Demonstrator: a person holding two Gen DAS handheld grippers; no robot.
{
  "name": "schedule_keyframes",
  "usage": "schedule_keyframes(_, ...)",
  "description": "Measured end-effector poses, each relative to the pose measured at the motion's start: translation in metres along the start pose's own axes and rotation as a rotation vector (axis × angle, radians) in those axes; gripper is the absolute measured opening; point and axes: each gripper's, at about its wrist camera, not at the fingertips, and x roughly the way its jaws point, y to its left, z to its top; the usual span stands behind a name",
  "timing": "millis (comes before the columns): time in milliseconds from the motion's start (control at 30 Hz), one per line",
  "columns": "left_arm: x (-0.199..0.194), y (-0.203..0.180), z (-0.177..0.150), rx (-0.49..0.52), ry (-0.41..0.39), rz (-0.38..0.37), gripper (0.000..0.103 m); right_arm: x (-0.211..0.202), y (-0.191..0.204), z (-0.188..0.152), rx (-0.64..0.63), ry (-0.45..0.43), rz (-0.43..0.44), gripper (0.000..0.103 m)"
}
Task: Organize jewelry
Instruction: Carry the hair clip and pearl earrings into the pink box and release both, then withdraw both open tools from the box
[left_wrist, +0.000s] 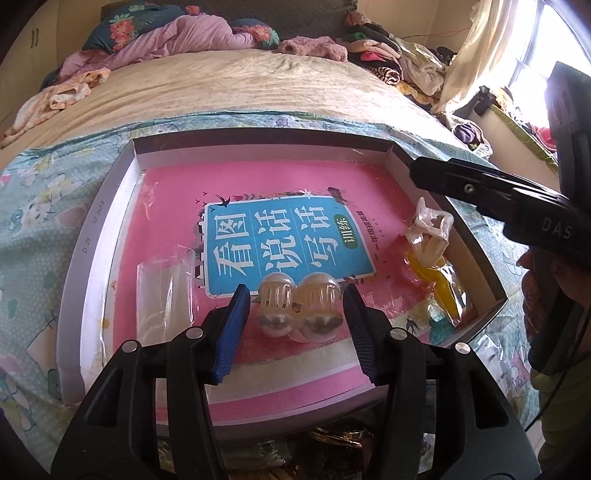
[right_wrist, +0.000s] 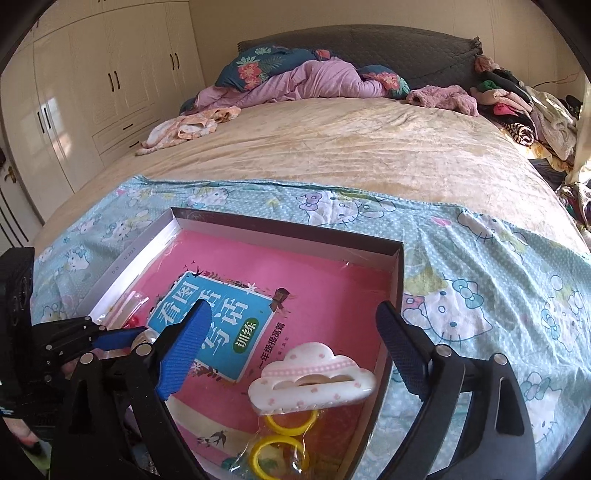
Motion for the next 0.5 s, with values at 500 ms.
schedule_keyframes(500, -0.029, 0.01, 0.003, -0.051, -0.058, 0.013, 0.08, -0.057, -0.007, -0.01, 0.067, -0.077, 0.014, 0.097)
